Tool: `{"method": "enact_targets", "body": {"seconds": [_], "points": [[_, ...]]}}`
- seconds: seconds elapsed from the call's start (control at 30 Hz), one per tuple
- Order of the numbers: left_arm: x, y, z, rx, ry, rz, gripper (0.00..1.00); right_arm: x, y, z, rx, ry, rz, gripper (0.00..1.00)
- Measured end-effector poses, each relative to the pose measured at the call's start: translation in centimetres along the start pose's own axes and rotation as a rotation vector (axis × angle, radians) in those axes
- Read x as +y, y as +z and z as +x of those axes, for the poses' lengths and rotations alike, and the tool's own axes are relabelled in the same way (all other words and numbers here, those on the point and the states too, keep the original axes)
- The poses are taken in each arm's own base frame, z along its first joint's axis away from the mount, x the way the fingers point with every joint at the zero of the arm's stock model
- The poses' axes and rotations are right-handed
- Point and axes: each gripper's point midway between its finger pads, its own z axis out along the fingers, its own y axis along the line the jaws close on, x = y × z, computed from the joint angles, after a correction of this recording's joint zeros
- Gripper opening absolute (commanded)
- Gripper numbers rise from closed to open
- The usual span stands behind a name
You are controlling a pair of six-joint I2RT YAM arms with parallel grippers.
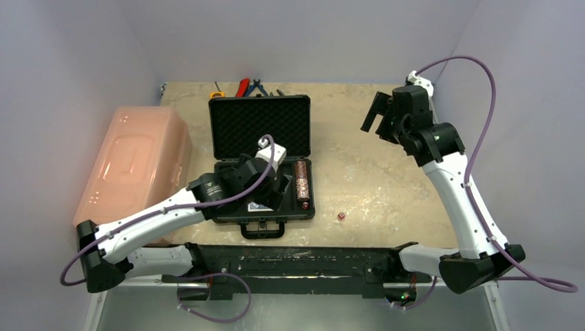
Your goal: Pack up texas hold em set
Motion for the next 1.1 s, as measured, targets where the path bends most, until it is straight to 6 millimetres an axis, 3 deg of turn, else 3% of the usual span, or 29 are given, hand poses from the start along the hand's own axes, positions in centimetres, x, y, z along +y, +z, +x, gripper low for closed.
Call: {"method": "enact_targets", "body": {"seconds": [0.27, 0.63, 1.1], "points": [[4.6, -3.4, 0.3, -0.101, -0.094, -0.081, 1.0, -0.4, 1.5, 3.5, 0.103, -0.028, 0.001, 0.99], [9.6, -6.9, 2.5, -0.174, -0.156, -0.228, 1.0, -1.3, 3.8, 10.2, 0.311, -0.073, 0.011, 0.99], [13.0, -8.7, 6.2, -0.195, -0.22, -0.325, 1.0, -2.3, 4.5, 17.4, 0.553, -0.127, -0.02, 0.99]]}}
